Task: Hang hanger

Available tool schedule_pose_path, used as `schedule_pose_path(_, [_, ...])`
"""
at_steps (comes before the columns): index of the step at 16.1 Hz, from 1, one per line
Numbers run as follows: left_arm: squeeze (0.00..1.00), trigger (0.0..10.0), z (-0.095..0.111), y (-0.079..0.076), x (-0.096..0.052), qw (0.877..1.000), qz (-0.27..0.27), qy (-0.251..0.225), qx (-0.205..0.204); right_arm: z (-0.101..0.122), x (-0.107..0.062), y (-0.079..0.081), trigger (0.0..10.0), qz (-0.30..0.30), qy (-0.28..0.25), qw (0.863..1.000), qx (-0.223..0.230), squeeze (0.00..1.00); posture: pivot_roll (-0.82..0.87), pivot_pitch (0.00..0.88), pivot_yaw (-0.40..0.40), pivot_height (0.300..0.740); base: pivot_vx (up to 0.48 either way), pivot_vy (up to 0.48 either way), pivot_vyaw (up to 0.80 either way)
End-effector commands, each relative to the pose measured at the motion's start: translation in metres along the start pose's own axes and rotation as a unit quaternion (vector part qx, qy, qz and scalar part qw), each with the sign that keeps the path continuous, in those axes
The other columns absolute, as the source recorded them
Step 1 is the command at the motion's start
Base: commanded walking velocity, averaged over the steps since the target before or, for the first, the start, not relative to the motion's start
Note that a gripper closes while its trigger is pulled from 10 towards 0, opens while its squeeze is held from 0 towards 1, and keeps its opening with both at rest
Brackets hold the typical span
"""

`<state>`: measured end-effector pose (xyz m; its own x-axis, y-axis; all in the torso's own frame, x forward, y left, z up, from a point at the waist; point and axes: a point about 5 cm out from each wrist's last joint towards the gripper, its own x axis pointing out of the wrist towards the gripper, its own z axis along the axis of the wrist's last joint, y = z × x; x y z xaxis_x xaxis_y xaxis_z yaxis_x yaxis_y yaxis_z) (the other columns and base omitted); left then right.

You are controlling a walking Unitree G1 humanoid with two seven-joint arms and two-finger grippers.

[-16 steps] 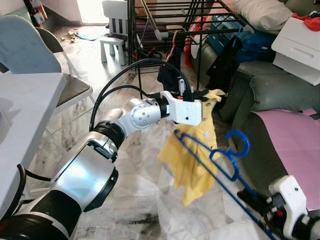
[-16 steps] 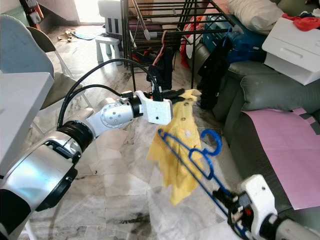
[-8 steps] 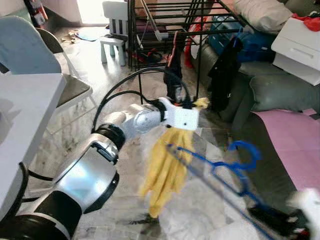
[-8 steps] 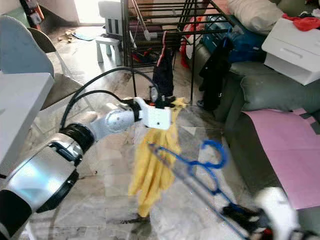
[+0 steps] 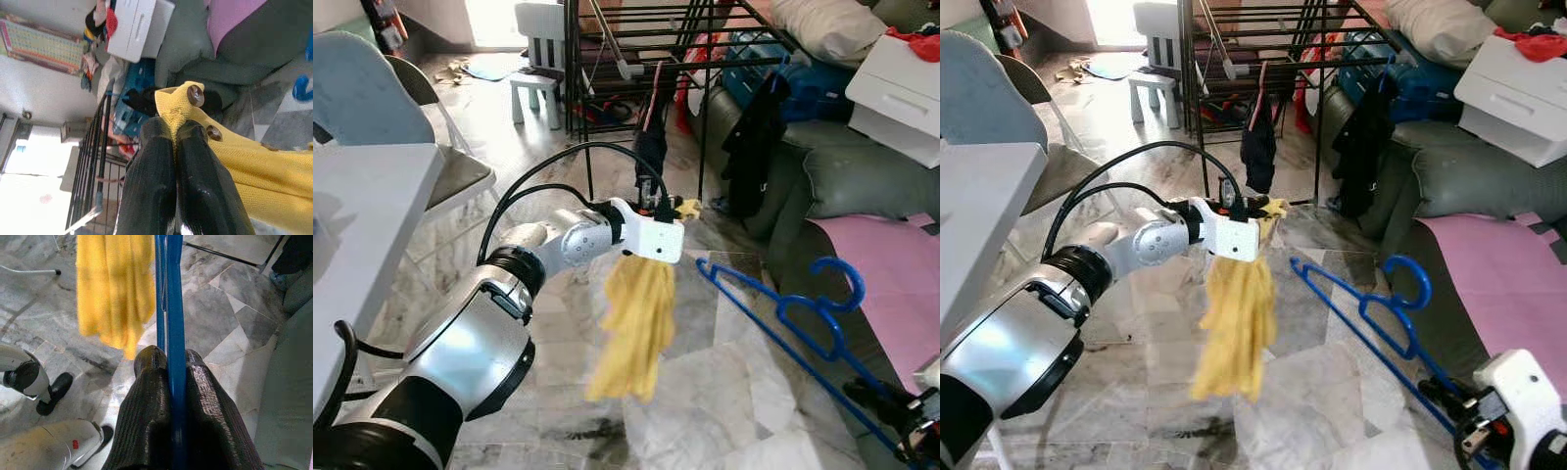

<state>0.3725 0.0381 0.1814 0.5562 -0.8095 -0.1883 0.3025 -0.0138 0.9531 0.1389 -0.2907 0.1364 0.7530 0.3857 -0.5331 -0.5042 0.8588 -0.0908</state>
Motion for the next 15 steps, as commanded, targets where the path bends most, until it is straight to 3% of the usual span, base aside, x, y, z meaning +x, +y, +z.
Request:
schedule_pose_path(1, [0.00, 10.0, 0.007, 0.006, 0.002, 1.000, 0.008, -0.030, 0.001, 0.001, 0.002, 0.001, 10.0, 0.007, -0.008, 1.000, -0.004, 0.00, -0.07, 0.000, -0.021, 0.740, 0.000, 0.000, 0.00])
schedule_pose_path(9, [0.00, 10.0, 0.027, 0.001, 0.004, 0.993, -0.011, -0.114, -0.013, 0.004, 0.002, 0.007, 10.0, 0.039, -0.022, 0.999, 0.001, 0.00, -0.08, 0.000, -0.023, 0.740, 0.000, 0.000, 0.00])
schedule_pose_path(11, [0.00, 10.0, 0.027, -0.009, 0.003, 0.991, -0.034, -0.117, -0.062, 0.008, 0.004, 0.010, 10.0, 0.057, -0.033, 0.998, 0.005, 0.00, -0.08, 0.000, -0.013, 0.740, 0.000, 0.000, 0.00])
schedule_pose_path(15, [0.00, 10.0, 0.031, -0.016, 0.001, 0.987, -0.035, -0.139, -0.071, 0.008, 0.011, 0.017, 10.0, 0.119, -0.021, 0.993, 0.002, 0.00, -0.07, 0.000, -0.021, 0.740, 0.000, 0.000, 0.00])
